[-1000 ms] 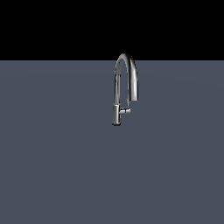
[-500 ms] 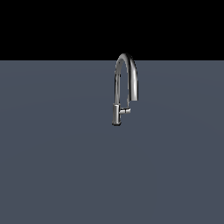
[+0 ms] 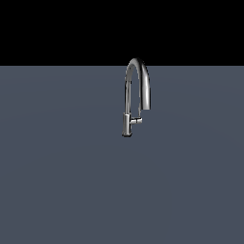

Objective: Turn on the faucet by rotating a designated handle.

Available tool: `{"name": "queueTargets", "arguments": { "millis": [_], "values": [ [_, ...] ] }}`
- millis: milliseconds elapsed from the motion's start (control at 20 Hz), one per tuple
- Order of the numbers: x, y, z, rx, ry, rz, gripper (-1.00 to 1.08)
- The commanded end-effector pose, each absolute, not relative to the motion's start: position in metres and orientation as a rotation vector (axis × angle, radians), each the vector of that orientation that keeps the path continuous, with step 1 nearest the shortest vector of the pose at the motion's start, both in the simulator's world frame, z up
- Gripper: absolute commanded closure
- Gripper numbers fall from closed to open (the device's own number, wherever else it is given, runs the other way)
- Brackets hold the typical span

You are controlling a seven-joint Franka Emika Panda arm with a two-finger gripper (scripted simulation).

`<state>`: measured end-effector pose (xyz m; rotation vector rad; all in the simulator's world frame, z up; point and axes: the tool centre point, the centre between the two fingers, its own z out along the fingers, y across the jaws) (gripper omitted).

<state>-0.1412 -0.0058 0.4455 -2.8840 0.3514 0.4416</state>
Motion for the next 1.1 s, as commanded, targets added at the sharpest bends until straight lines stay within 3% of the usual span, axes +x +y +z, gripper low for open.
{"name": "queueTargets", "arguments": {
  "millis": [0,1050],
  "values": [
    [-0.127,-0.007,0.440,-2.844,0.388,0.487,1.08],
    [-0.020,-0.028,0.376,-2.455,0.665,0.835,1.08]
  ]
}}
